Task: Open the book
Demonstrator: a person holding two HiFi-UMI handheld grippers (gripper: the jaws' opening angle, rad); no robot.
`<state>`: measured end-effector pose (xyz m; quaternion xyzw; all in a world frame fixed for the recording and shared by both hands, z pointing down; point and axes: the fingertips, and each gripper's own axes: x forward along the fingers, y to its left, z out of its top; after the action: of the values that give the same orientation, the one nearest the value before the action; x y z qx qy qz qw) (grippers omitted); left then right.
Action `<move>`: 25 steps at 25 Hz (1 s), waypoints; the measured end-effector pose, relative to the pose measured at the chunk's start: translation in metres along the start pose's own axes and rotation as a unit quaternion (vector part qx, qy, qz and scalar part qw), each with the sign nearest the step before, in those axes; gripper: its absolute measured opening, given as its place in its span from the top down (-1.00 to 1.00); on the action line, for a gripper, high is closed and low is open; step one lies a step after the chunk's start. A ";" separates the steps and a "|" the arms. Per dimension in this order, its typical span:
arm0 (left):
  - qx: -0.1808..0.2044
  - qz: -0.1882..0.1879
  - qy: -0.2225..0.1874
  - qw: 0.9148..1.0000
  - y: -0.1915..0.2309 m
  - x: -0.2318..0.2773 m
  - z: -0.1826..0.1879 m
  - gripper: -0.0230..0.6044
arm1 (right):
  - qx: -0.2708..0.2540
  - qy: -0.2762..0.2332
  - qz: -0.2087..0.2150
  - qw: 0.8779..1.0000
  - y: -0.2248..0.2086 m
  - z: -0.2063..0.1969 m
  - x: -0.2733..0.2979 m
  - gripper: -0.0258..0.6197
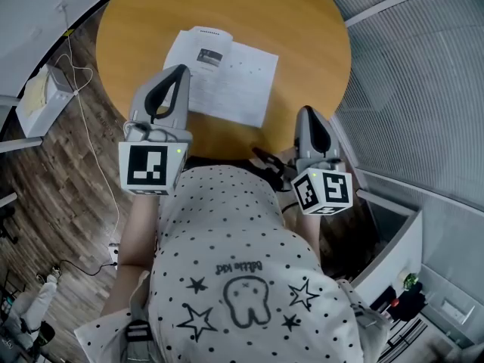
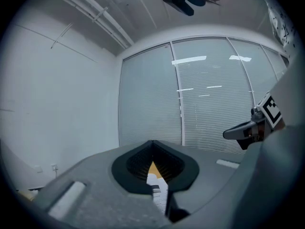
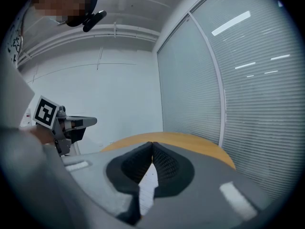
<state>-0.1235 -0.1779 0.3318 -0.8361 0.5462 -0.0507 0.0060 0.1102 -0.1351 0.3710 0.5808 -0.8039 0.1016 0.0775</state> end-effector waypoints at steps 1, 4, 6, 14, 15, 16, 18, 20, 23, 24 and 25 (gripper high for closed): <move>0.004 0.001 -0.002 1.000 0.000 -0.002 0.001 0.90 | -0.001 0.000 0.000 1.000 -0.001 0.000 0.000 0.91; 0.010 0.001 0.001 1.000 -0.002 -0.007 -0.001 0.90 | 0.000 0.000 -0.001 1.000 -0.002 0.000 -0.001 0.91; 0.005 0.002 0.009 1.000 -0.002 -0.011 -0.005 0.90 | -0.001 0.001 -0.001 1.000 -0.002 -0.003 -0.003 0.91; -0.001 0.012 0.015 1.000 -0.002 -0.030 -0.010 0.90 | 0.009 0.001 -0.010 1.000 -0.002 -0.010 -0.011 0.91; -0.001 0.015 0.014 1.000 -0.001 -0.031 -0.009 0.90 | 0.009 0.000 -0.011 1.000 -0.004 -0.009 -0.012 0.91; 0.000 0.018 0.014 1.000 -0.001 -0.033 -0.008 0.90 | 0.010 -0.002 -0.013 1.000 -0.006 -0.009 -0.014 0.91; 0.003 0.019 0.014 1.000 -0.001 -0.036 -0.006 0.90 | 0.010 -0.004 -0.018 1.000 -0.010 -0.007 -0.016 0.91; 0.006 0.017 0.017 1.000 -0.002 -0.040 -0.006 0.90 | 0.009 -0.006 -0.021 1.000 -0.013 -0.007 -0.018 0.91; 0.009 0.020 0.020 1.000 0.001 -0.046 -0.007 0.90 | 0.008 -0.007 -0.024 1.000 -0.015 -0.006 -0.021 0.91; 0.009 0.021 0.019 1.000 0.002 -0.047 -0.007 0.90 | 0.008 -0.007 -0.025 1.000 -0.014 -0.005 -0.021 0.91; 0.008 0.022 0.019 1.000 0.002 -0.048 -0.008 0.90 | 0.008 -0.006 -0.025 1.000 -0.014 -0.005 -0.022 0.91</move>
<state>-0.1454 -0.1344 0.3355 -0.8229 0.5638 -0.0704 0.0036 0.1307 -0.1176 0.3718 0.6021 -0.7887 0.1026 0.0704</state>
